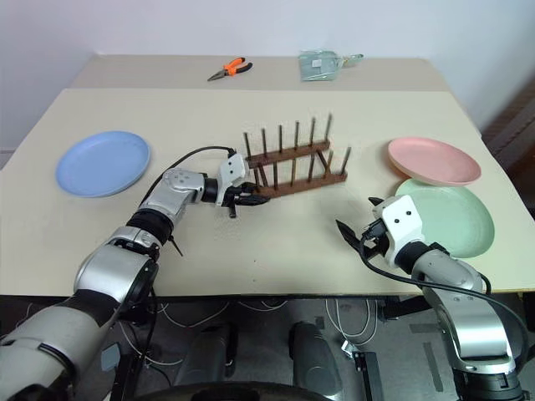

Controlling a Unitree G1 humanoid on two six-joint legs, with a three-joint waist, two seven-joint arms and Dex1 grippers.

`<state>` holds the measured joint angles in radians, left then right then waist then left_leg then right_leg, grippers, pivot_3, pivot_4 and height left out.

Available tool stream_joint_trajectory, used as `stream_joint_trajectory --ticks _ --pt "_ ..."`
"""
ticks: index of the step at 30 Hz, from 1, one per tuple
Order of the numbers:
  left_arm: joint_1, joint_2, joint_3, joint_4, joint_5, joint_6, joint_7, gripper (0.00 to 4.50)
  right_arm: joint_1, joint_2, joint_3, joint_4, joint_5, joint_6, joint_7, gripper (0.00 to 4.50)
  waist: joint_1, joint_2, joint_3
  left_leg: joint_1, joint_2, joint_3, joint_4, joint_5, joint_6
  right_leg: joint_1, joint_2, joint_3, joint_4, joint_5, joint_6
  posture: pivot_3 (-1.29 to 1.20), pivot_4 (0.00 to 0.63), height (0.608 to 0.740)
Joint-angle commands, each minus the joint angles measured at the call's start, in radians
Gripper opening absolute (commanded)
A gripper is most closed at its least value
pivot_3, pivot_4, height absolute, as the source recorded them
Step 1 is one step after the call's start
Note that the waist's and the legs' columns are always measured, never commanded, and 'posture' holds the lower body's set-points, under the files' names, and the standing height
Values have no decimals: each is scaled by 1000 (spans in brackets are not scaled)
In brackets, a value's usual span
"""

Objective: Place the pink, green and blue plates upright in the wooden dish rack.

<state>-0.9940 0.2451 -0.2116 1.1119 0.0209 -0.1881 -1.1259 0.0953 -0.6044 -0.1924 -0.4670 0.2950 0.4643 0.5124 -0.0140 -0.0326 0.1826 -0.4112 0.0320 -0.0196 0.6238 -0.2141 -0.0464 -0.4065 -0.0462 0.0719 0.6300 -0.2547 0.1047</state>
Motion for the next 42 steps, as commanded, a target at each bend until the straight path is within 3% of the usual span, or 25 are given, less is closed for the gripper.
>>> stream_joint_trajectory --ticks 1,8,12,17,23,24,27,32,36,42 --pt "15 5 2 -21 5 -40 -58 787 -17 0 -11 -15 -9 -23 -3 4500 1 0 0 0 0 0 0 0 0 0 0 0 0 0 0 0 150 732" --pt "119 57 -25 -233 -20 -37 -232 787 -19 -31 -44 9 -15 -29 22 4500 -1 0 0 0 0 0 0 0 0 0 0 0 0 0 0 0 150 732" --pt "170 88 -46 -341 10 22 -219 787 7 -50 -89 16 -17 -32 34 4500 1 0 0 0 0 0 0 0 0 0 0 0 0 0 0 0 150 732" --pt "228 110 -46 -472 -4 115 -190 3195 52 -69 -136 11 -10 -29 57 4500 0 1 0 0 0 0 1 0 0 1 0 0 0 0 0 0 150 732" --pt "302 214 -20 -639 -33 274 -198 3195 118 -97 -138 -29 5 -12 115 4500 -8 1 0 1 0 0 0 0 0 1 0 0 1 0 0 0 150 732" --pt "314 237 -17 -658 -39 288 -202 3238 122 -96 -130 -39 10 -6 120 3908 -8 1 -1 1 1 0 0 0 0 1 1 0 1 0 0 0 150 732" --pt "352 287 3 -715 -83 362 -215 2368 129 -87 -85 -73 28 20 137 2608 -8 2 -1 2 1 0 0 0 0 1 0 0 1 0 -1 0 150 732" --pt "407 296 -38 -847 -125 443 -256 9 95 -82 22 -54 -7 43 131 30 0 2 -1 1 1 0 1 0 0 1 0 0 0 0 -1 0 150 732" --pt "427 206 -55 -892 -154 527 -193 9 31 -69 101 5 -58 66 90 30 4 2 -1 0 0 0 4 -1 1 2 -1 0 0 0 -1 0 150 732" --pt "385 147 -93 -766 -61 448 -60 9 -104 -36 208 135 -128 56 61 30 -4 3 -2 1 1 0 5 -1 1 2 0 0 1 0 -1 0 150 732"
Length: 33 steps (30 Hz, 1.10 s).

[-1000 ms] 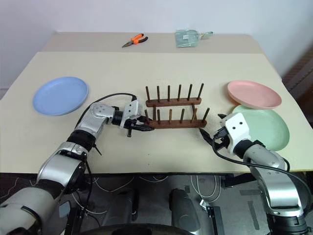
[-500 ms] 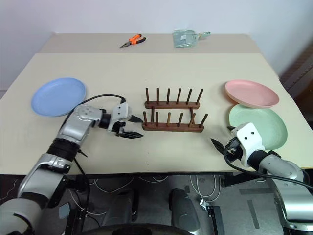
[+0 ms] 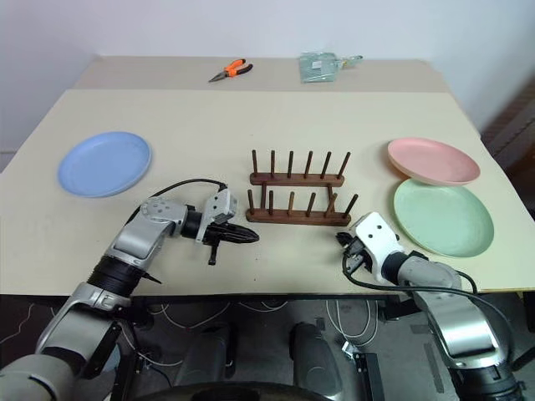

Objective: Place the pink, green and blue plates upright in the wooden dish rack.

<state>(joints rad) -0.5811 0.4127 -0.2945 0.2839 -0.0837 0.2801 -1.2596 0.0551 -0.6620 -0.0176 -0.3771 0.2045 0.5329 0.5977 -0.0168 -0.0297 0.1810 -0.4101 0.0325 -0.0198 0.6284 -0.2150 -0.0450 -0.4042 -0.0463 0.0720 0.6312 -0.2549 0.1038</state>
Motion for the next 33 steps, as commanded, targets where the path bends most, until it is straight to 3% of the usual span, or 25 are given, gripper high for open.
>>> stream_joint_trajectory --ticks 1,11,20,23,29,33 --pt "-38 -32 -8 85 45 -34 91 9 -86 27 44 73 -57 -25 -34 30 -2 1 -1 0 0 0 1 0 0 1 0 0 0 0 0 0 150 732" --pt "-156 -105 10 339 89 -174 263 9 -263 82 60 322 -139 -124 -92 30 2 0 -2 1 -1 0 2 0 0 3 0 0 0 0 1 0 150 732" --pt "-165 -113 15 361 76 -208 264 9 -271 56 29 311 -127 -142 -69 30 0 0 -2 2 0 -1 2 0 0 4 0 0 0 0 1 0 150 732" --pt "-129 -93 15 276 52 -209 220 0 -182 -7 -74 153 -77 -84 -35 837 2 0 -2 1 -1 -1 1 0 0 3 0 0 0 0 1 0 150 732" --pt "-40 -48 36 17 -71 -138 93 0 68 -107 -293 -166 -38 55 -1 3857 2 1 -2 -1 0 -1 0 -2 3 0 0 0 0 -1 2 0 150 732" --pt "-37 -49 34 -44 -103 -102 68 0 151 -108 -325 -200 -52 102 -12 3857 2 1 -2 -1 0 0 2 -2 3 1 0 0 0 -1 1 0 150 732"
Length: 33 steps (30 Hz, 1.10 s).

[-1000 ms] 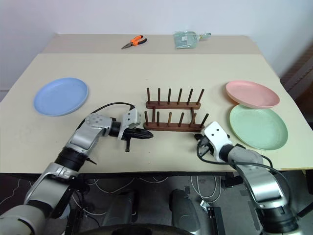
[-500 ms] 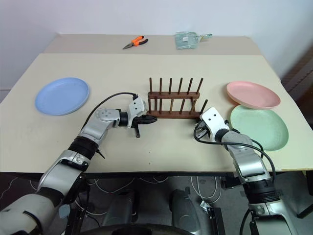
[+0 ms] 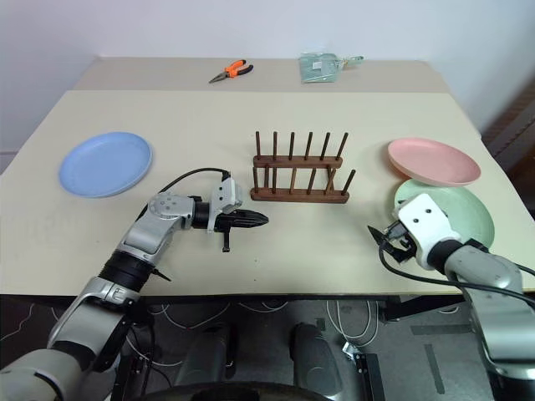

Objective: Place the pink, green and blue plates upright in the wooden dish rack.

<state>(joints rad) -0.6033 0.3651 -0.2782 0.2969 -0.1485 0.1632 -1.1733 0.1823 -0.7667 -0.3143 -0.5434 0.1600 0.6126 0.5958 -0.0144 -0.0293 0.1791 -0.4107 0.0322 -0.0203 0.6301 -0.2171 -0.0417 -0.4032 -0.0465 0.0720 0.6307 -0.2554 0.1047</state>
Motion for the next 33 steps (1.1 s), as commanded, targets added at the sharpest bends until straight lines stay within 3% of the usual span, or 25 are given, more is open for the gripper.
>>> stream_joint_trajectory --ticks 1,11,15,18,22,23,26,28,33 --pt "-19 -5 15 -61 -40 16 -19 0 36 -2 -19 -24 -18 20 -15 3857 -1 0 0 0 0 0 0 0 0 0 0 0 0 0 0 0 150 732" --pt "-15 1 4 -75 -35 13 -26 0 -51 30 5 206 -65 17 -103 3857 0 0 0 0 0 1 -1 0 0 0 0 0 -1 0 0 0 150 732" --pt "-3 8 9 -89 -39 22 -20 0 -55 12 11 195 -59 10 -81 3857 0 0 0 0 0 1 -1 0 0 0 0 0 -1 0 0 0 150 732" --pt "15 17 10 -108 -41 23 -18 0 -47 -29 -8 83 7 -19 24 3857 -2 1 0 0 0 1 -1 0 0 0 0 1 -1 0 0 0 150 732" --pt "17 18 10 -110 -41 19 -13 0 -146 -73 -29 67 36 -7 50 3857 -5 1 1 0 0 1 0 0 0 0 0 1 -1 0 0 0 150 732" --pt "14 17 10 -107 -40 15 -10 0 -179 -92 -26 93 21 -9 44 3857 -4 1 1 0 0 1 0 0 0 0 0 1 -1 0 0 0 150 732" --pt "2 10 10 -96 -40 10 -8 0 -253 -197 30 232 -105 -97 26 4470 2 1 1 0 0 1 0 0 0 0 0 1 -1 0 0 0 150 732" --pt "-6 5 8 -89 -40 6 -8 0 -289 -272 93 359 -204 -211 9 4470 5 1 1 0 -1 1 -1 0 0 0 -1 0 -2 0 0 0 150 732" --pt "-16 -4 8 -78 -39 1 -7 0 -411 -327 219 675 -338 -453 -18 4470 -3 1 1 -1 -1 2 -1 0 1 -1 -1 1 -3 0 0 0 150 732"
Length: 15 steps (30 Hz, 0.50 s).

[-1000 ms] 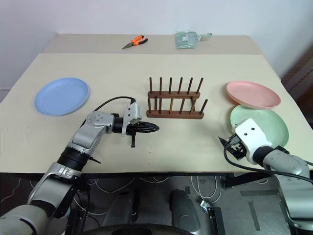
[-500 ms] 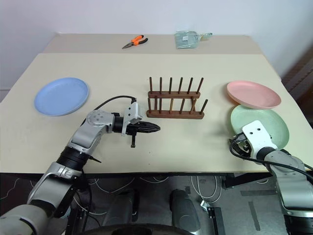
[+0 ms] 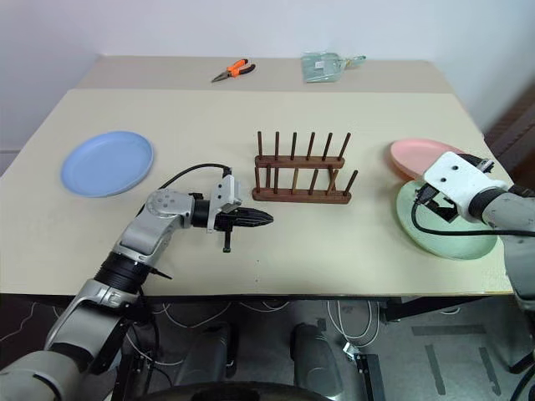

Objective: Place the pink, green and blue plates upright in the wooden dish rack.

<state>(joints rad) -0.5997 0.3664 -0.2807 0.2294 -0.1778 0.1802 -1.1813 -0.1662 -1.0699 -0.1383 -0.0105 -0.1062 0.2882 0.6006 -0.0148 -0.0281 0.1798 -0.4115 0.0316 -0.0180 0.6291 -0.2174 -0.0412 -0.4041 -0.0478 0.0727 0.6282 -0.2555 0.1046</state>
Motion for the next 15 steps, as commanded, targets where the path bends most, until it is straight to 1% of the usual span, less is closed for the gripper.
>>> stream_joint_trajectory --ticks 1,5,7,8,10,12,14,15 --pt "-21 -6 11 -11 -10 -16 3 0 -92 -21 62 199 -88 -166 -30 4470 -5 1 0 0 0 0 0 0 0 0 0 0 0 0 0 0 150 732" --pt "-8 -2 17 -35 -19 -3 7 0 -209 12 147 442 -152 -325 -67 4470 -10 2 0 1 0 1 0 0 0 -1 1 2 2 0 0 0 150 732" --pt "1 3 22 -56 -29 10 7 0 -261 25 184 554 -197 -401 -116 3920 -11 2 0 1 0 1 0 0 0 -1 1 2 2 0 0 0 150 732" --pt "5 5 25 -67 -35 17 7 0 -281 30 196 597 -210 -431 -132 3570 -11 2 1 1 0 1 0 0 0 -1 1 2 2 0 0 0 150 732" --pt "13 10 33 -87 -48 31 9 0 -302 33 212 643 -227 -480 -153 2639 -11 2 1 1 0 1 0 0 0 -1 1 2 2 0 0 0 150 732" --pt "18 15 38 -99 -55 40 13 0 -312 35 221 667 -236 -515 -161 1475 -10 3 1 1 0 1 0 0 0 -1 1 3 2 0 1 0 150 732" --pt "24 20 42 -108 -57 45 15 0 -312 35 226 678 -247 -538 -178 439 -9 3 1 1 0 1 0 0 0 0 1 3 2 0 1 0 150 732" --pt "25 22 44 -107 -51 35 22 0 -310 33 230 678 -259 -551 -197 24 -9 3 1 1 0 1 0 0 0 0 1 3 2 0 1 0 150 732"
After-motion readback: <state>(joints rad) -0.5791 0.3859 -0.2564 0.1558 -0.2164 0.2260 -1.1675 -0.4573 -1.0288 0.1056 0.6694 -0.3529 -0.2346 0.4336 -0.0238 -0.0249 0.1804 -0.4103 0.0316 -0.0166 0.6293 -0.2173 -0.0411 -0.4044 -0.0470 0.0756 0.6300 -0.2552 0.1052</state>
